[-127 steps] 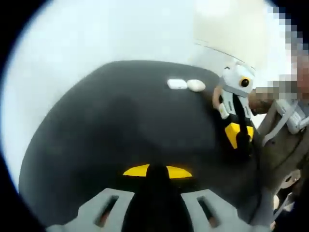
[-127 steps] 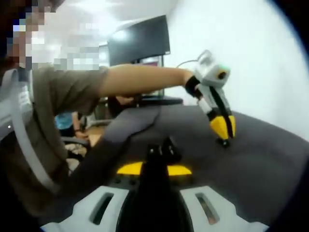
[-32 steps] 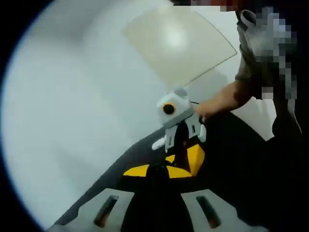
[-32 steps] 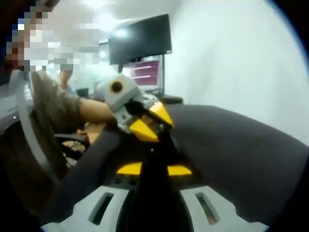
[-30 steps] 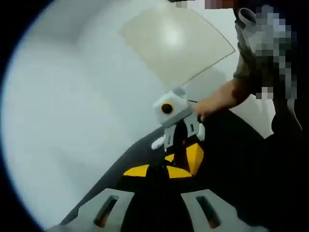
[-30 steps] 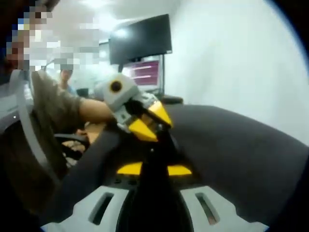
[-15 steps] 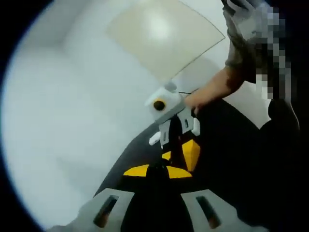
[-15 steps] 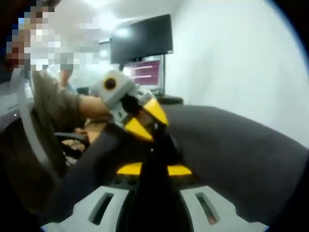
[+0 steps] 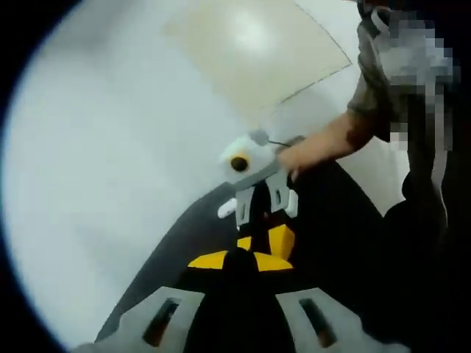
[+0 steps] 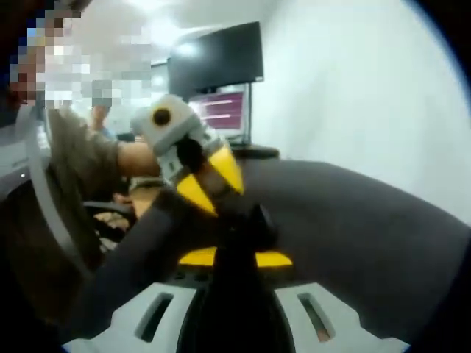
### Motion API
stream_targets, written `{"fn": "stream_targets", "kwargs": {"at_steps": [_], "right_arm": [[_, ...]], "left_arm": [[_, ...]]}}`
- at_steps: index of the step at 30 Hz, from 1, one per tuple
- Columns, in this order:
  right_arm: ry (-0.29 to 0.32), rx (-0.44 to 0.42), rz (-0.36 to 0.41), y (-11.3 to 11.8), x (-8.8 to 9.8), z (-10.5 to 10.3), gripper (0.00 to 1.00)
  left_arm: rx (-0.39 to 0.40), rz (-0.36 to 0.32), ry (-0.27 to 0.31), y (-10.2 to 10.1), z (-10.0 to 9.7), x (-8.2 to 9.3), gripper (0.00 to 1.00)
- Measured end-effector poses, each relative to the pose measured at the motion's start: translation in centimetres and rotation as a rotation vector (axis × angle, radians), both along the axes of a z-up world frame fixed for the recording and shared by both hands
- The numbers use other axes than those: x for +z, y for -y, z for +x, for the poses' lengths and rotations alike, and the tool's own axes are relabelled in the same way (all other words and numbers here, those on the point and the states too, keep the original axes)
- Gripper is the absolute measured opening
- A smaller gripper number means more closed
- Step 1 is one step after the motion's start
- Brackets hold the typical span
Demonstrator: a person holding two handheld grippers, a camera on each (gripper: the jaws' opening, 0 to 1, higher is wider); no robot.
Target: Pick up three earphones and place each one into its charging case using tactile feedback, ensure that each earphone is properly inserted and securely positioned inside the case.
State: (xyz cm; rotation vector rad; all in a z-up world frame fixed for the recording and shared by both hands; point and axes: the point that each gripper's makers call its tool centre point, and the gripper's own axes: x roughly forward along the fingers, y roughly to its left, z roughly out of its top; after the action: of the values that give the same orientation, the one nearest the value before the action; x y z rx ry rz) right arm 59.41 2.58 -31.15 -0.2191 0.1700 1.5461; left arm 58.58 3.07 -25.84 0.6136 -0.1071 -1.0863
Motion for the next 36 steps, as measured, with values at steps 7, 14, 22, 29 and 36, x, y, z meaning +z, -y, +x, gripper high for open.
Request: {"fn": "stream_targets", "kwargs": {"at_steps": [7, 14, 22, 29, 36], "right_arm": [[0.001, 0.000, 0.000, 0.1, -0.1, -0.1, 0.18], [0.010, -0.002, -0.001, 0.1, -0.1, -0.2, 0.18], [0.017, -0.003, -0.003, 0.1, -0.1, -0.4, 0.18], [-0.011, 0.011, -0.007, 0.1, -0.2, -0.6, 0.18], [-0.029, 0.019, -0.008, 0.2, -0.2, -0.7, 0.18]], "left_arm": [[-0.039, 0.052, -0.230, -1.8, 1.1, -3.9, 0.40], [-0.135, -0.017, -0.285, -0.9, 2.1, -4.0, 0.37], [-0.231, -0.090, -0.287, 0.6, 1.6, -4.4, 0.29], [-0.257, -0.103, -0.208, 0.5, 1.1, -3.9, 0.28], [-0.271, -0.101, -0.142, 0.5, 0.5, -3.5, 0.27]]}}
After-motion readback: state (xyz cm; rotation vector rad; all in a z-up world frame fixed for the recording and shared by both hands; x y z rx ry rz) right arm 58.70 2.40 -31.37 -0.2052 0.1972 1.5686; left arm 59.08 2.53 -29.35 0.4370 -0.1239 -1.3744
